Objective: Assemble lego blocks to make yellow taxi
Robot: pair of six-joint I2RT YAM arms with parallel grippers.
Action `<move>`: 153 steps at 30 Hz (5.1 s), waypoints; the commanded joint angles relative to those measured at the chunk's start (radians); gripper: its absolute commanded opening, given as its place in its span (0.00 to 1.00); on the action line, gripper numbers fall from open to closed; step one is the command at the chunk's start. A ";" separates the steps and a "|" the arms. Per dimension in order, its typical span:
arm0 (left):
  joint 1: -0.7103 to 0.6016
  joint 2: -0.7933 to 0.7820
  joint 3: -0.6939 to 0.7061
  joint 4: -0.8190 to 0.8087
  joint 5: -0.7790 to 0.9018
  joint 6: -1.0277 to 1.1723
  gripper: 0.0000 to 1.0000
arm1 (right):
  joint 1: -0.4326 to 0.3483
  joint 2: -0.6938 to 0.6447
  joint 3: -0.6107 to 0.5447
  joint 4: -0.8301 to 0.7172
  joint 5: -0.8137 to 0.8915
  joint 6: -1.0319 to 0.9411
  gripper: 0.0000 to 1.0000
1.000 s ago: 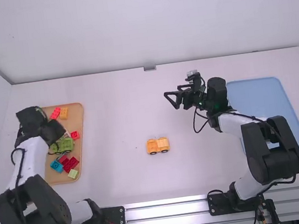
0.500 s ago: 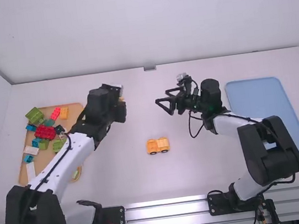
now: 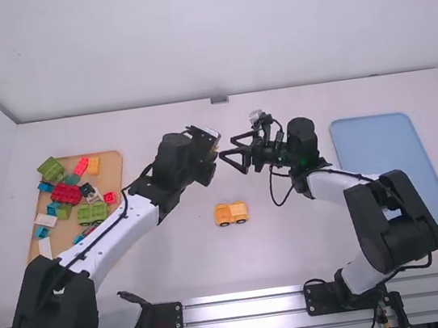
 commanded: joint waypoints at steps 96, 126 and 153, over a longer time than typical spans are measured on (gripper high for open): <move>0.566 0.002 0.042 -0.377 0.301 -0.130 0.99 | 0.103 -0.004 0.539 -1.292 0.475 -0.684 0.00; 1.015 0.002 -0.008 -0.494 0.272 -0.156 0.99 | 0.651 0.627 1.162 -1.880 0.855 -1.104 0.00; 1.061 0.002 -0.008 -0.525 0.351 -0.126 0.99 | 0.636 0.706 1.200 -1.913 0.800 -1.101 0.29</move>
